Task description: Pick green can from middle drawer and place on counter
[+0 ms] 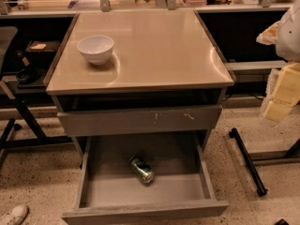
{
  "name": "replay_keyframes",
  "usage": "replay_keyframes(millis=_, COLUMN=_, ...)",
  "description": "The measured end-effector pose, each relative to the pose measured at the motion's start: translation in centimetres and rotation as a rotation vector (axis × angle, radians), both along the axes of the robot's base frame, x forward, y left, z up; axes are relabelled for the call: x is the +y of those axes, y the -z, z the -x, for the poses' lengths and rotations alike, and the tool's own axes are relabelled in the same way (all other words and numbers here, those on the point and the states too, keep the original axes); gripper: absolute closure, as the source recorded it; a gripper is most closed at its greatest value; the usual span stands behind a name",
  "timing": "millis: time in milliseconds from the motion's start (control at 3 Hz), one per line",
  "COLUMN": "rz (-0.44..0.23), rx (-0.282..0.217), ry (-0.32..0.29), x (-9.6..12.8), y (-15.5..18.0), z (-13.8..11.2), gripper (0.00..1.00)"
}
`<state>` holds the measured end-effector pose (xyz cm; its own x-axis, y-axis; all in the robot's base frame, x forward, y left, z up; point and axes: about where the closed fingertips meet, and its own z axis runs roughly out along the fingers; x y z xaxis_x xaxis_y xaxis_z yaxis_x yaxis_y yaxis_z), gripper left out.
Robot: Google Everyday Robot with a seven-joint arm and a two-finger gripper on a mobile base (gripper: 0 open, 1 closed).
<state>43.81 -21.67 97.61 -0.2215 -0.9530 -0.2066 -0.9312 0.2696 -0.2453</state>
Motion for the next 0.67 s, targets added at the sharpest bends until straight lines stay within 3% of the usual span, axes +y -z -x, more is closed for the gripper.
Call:
replay_keyframes(millis=333, rz=-0.011, rx=-0.006, ry=0.005, x=0.6, y=0.6, z=0.2, gripper=0.0)
replay_keyframes(millis=667, rz=-0.058, rx=0.022, ry=-0.025, x=3.5, y=3.5, z=0.8, gripper=0.0)
